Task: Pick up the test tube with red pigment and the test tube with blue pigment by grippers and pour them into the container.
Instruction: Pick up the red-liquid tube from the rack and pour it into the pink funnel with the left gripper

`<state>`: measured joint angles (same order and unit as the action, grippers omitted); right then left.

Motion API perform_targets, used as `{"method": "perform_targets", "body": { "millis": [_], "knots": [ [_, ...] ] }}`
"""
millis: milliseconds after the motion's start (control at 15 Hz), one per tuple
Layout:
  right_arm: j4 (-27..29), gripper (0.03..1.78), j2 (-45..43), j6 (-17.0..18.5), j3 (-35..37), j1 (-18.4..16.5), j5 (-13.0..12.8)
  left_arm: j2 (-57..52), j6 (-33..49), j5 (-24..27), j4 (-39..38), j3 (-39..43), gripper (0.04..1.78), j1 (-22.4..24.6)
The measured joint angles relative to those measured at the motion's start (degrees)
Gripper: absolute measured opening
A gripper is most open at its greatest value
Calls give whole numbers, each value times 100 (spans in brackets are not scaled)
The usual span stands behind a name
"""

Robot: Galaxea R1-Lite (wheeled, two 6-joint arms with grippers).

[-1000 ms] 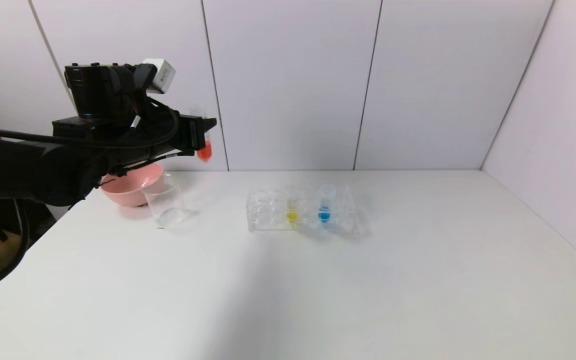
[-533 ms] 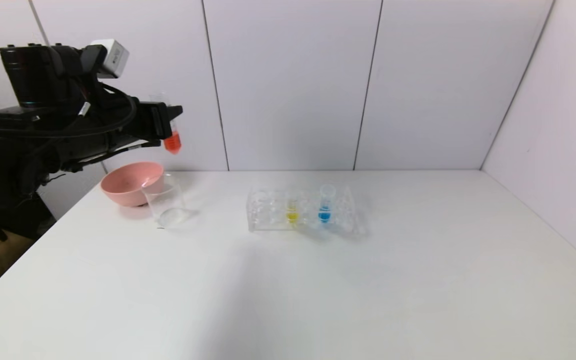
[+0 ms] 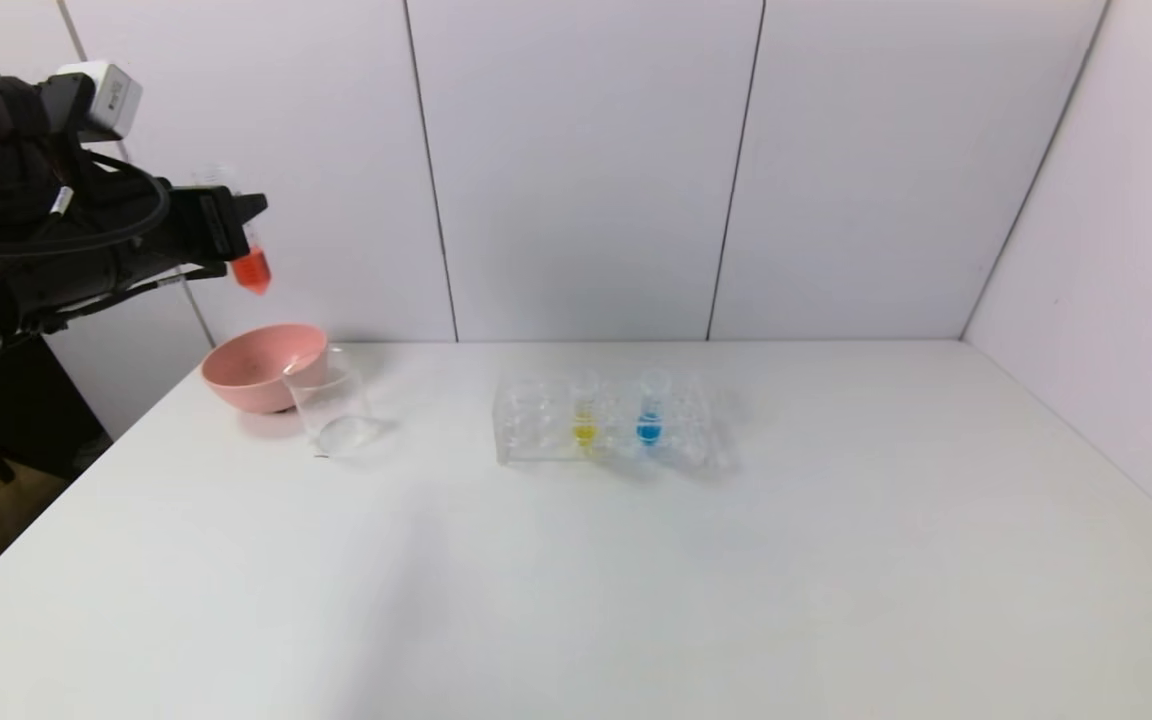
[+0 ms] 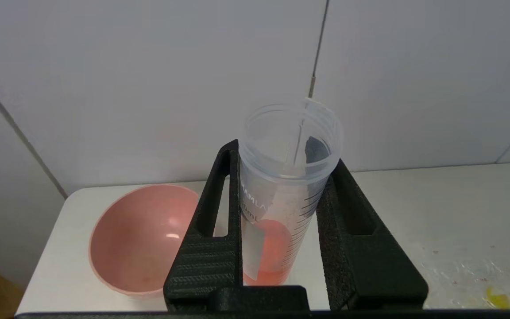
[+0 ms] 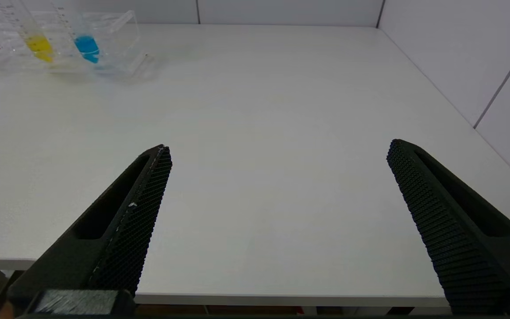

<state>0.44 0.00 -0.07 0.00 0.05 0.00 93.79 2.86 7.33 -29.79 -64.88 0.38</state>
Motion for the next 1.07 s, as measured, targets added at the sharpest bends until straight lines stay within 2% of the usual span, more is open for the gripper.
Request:
{"method": "perform_targets", "body": {
  "millis": [400,1067],
  "knots": [
    [0,177,0,0,0,2,0,196,16,132,-46,-66,50,511],
    [0,177,0,0,0,2,0,452,27,217,-94,-50,50,568]
  ]
}}
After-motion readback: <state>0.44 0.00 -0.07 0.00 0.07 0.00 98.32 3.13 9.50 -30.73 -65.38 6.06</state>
